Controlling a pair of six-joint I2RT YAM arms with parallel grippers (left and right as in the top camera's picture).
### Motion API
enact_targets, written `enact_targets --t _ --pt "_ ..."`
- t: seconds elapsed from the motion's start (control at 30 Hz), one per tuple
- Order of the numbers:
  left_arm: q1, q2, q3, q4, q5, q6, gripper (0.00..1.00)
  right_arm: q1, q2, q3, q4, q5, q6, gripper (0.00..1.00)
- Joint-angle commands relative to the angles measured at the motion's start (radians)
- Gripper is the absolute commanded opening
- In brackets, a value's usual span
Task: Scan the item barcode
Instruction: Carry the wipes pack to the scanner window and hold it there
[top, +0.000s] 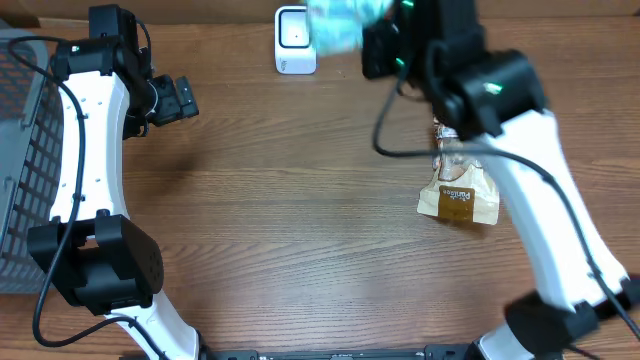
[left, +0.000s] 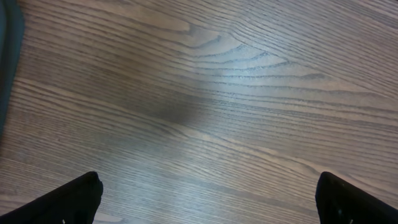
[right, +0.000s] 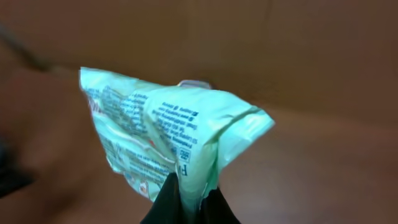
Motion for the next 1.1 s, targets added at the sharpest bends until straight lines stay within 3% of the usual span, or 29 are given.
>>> enact_targets --t 0.0,0.23,0.4,0.5,0.6,1.07 --pt "-0.008 -0.002 0.018 0.001 -0.006 0.019 0.99 0.061 0.126 0.016 0.185 0.391 -0.134 0.04" --pt "-0.008 -0.002 0.018 0.001 -0.006 0.019 1.0 0.09 0.324 0.016 0.623 0.573 -0.465 0.04" --pt "-0.008 -0.002 0.018 0.001 -0.006 0.019 1.0 0.085 0.472 0.016 1.035 0.61 -0.913 0.04" --pt "-0.008 -0.002 0.018 0.001 -0.006 0.019 0.99 0.076 0.543 0.016 1.234 0.591 -1.065 0.04" --pt "-0.008 -0.002 0.018 0.001 -0.006 0.019 1.0 0.065 0.597 0.016 1.268 0.495 -1.177 0.04" --pt "-0.008 -0.002 0.018 0.001 -0.006 0.019 0.99 0.061 0.727 0.016 1.268 0.436 -1.268 0.04"
